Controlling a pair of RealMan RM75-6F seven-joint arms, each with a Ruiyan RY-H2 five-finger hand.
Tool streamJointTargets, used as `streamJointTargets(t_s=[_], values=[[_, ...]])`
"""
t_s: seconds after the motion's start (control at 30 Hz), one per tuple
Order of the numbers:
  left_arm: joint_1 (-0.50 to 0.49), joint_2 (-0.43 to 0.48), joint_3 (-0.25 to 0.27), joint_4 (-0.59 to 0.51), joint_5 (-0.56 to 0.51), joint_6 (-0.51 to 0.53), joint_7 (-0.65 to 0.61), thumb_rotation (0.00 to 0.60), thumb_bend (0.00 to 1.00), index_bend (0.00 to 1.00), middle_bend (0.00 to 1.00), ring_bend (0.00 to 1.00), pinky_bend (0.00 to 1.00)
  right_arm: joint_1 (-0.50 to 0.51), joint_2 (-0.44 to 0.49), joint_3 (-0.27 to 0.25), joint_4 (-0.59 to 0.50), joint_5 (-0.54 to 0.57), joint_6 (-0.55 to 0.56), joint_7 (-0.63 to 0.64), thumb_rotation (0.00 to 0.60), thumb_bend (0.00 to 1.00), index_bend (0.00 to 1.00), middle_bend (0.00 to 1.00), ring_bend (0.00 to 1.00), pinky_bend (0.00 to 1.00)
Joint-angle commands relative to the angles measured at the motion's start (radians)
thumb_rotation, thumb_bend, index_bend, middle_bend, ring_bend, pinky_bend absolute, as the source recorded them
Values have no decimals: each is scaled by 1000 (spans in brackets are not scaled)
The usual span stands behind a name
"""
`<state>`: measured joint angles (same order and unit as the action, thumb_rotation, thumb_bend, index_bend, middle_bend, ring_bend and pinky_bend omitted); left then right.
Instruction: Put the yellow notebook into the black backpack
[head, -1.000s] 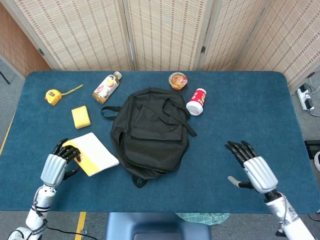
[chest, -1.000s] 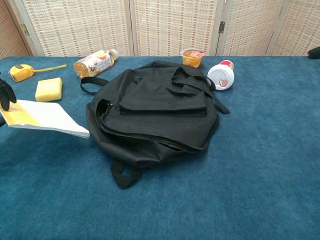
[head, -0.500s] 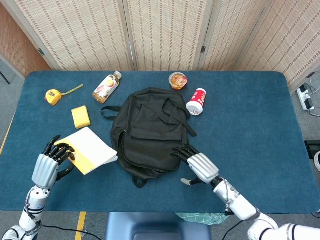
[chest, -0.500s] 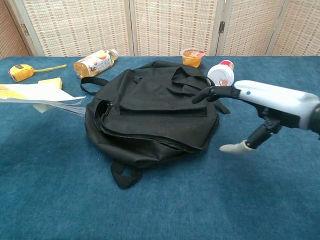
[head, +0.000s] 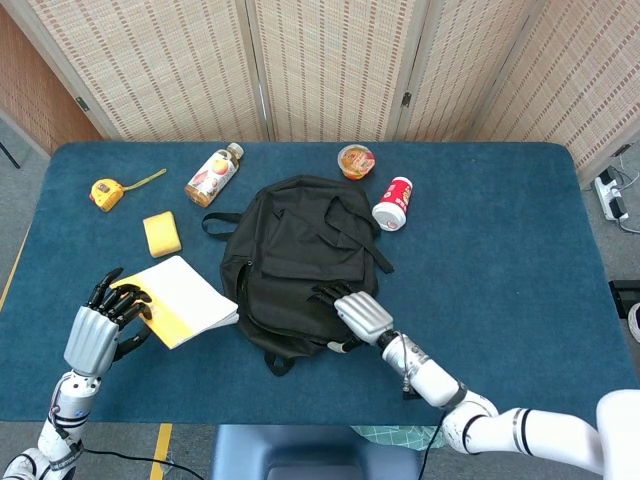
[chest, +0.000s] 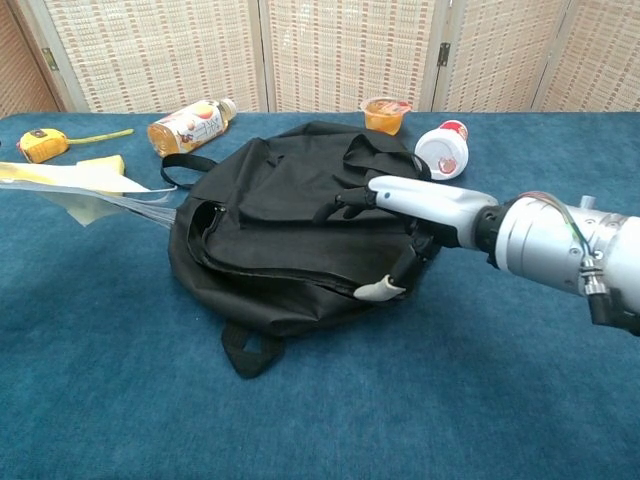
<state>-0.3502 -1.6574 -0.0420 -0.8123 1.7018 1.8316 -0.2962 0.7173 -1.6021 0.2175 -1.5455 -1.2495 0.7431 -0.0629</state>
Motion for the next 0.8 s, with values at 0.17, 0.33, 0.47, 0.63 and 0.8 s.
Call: streamJointTargets(t_s=[0.17, 0.33, 0.47, 0.63, 0.8], values=[[0, 0, -2, 2, -2, -5, 0, 600, 539, 680, 511, 392, 195, 51, -43, 14, 55, 72, -30, -19, 600, 268, 259, 147, 142, 25], [3, -6, -3, 6, -3, -4, -4, 600, 540, 680, 510, 392, 194, 89, -69, 23, 97, 142, -41, -64, 600, 299, 335, 174, 167, 25], [6, -8, -4, 11, -5, -1, -9, 600, 538, 680, 511, 391, 194, 111, -81, 33, 112, 188, -30, -92, 600, 372, 404, 194, 184, 26], [4, -6, -10, 11, -6, 4, -19, 600, 540, 680, 510, 391, 194, 132, -96, 47, 126, 233, -17, -107, 600, 468, 541, 228, 209, 47], [-3, -1, -14, -2, -2, 10, -47, 600, 540, 680, 511, 393, 195, 160, -108, 74, 137, 282, -11, -113, 600, 544, 677, 283, 237, 57]])
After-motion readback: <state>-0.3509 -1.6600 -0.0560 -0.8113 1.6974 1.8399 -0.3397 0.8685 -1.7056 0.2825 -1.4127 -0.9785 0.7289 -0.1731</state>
